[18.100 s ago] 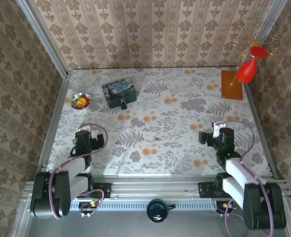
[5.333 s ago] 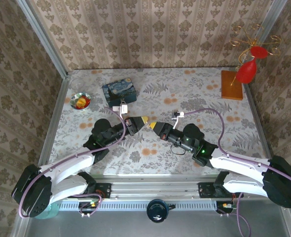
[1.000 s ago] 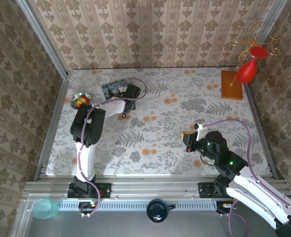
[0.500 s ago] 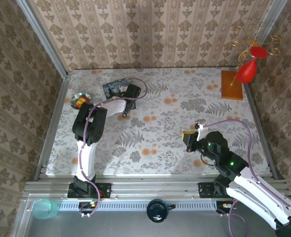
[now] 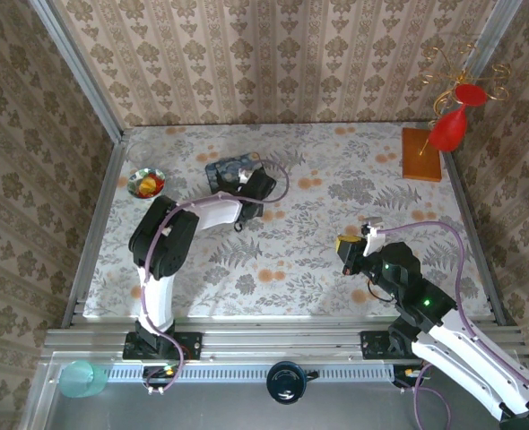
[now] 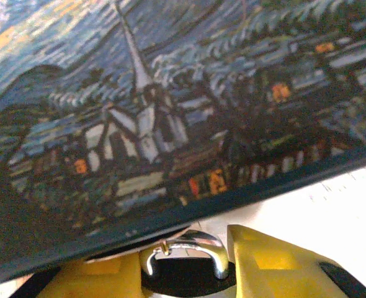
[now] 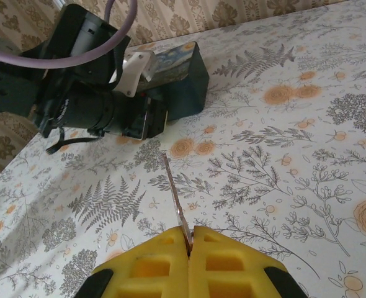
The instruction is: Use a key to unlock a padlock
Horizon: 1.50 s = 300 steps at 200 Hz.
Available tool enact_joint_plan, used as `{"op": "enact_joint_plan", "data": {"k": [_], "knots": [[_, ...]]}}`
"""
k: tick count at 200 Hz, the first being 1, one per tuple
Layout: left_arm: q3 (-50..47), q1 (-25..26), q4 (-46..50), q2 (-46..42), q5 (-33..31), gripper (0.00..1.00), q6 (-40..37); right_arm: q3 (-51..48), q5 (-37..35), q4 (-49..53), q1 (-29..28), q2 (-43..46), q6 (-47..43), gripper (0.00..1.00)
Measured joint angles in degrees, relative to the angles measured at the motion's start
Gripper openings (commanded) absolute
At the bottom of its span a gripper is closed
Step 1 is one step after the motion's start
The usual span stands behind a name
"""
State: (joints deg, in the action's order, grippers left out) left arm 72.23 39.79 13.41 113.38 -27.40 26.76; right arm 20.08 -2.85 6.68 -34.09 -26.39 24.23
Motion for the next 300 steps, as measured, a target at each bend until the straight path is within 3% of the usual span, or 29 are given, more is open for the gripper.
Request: {"op": "enact_joint_plan", "data": {"k": [110, 180, 263, 300], "knots": [[-14.4, 13.5, 5.5, -17.0, 0.5, 0.26, 4.5, -0.3, -1.0, 0.0, 0.2, 0.0, 0.0, 0.0], [-16.0, 22.3, 11.0, -18.3, -0.6, 0.29, 14.7, -0.7, -1.5, -0.1, 0.5, -1.0, 0.0, 0.0], [-16.7, 24.8, 10.4, -16.0, 3.6, 0.38, 23.0, -0.7, -1.7, -0.1, 0.5, -1.7, 0.0, 0.0], [-18.4, 24.8, 7.3, -15.9, 4.5, 0.49, 23.9, -0.8, -2.6, -0.1, 0.5, -1.7, 0.0, 0.0]]}}
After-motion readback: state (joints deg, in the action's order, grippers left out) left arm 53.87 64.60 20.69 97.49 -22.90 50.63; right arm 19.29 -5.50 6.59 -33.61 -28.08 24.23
